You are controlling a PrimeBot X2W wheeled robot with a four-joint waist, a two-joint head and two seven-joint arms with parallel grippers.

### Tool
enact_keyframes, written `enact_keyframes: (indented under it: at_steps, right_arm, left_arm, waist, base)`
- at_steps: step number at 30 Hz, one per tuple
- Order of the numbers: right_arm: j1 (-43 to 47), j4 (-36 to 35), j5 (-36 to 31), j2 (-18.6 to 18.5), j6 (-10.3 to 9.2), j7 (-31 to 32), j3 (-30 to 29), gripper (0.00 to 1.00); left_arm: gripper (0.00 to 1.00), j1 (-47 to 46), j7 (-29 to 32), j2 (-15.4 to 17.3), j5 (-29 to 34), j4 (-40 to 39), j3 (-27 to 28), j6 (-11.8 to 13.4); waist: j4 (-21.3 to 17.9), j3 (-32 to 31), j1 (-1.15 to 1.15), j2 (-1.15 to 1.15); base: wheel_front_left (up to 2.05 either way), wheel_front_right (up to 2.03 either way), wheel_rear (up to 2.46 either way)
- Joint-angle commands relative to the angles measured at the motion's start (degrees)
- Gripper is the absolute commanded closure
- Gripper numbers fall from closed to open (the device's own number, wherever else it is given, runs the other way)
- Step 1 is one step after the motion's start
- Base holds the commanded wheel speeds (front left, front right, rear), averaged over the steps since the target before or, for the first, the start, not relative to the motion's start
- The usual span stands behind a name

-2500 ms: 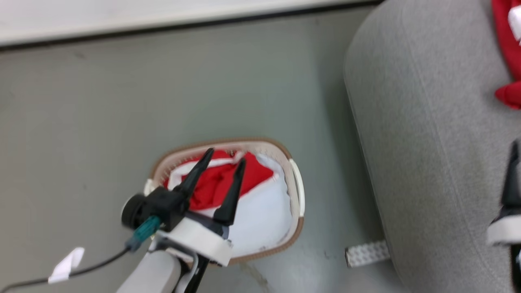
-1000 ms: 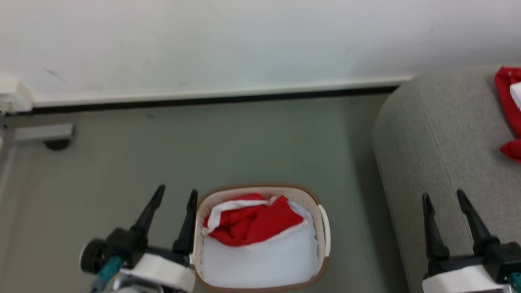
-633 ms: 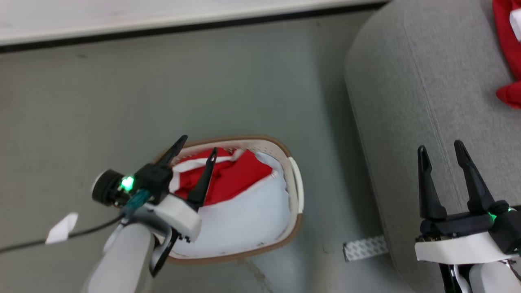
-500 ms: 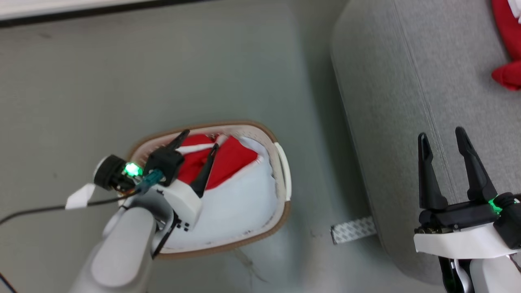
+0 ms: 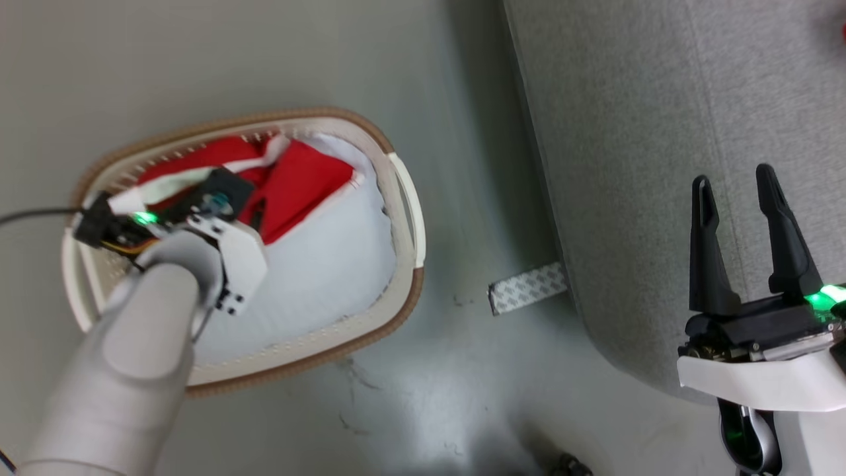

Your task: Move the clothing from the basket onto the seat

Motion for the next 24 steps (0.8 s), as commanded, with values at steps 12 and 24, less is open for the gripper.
enact_keyframes:
  at_steps: [12,24]
  right_arm:
    - [-1.3,-0.67,0.23,0.02,-0.12,0.03,-0.55,0.0]
    - [1.35,3.24,-4.41,-0.03,-0.12,0.03,-2.66,0.0]
  left_arm:
    - [1.0,-5.98,-2.99,-0.05,-0.43,8.58,-0.51,1.78]
    - [1.0,0.15,-12.15,-7.29,-8.46,6.46,1.61,-0.47]
  waist:
    - [-1.14,4.32,-0.01,0.0]
    - [8.74,-13.77,-0.01,0.0]
  base:
    - [0.0,0.0,0.0]
    - [0.0,0.0,0.0]
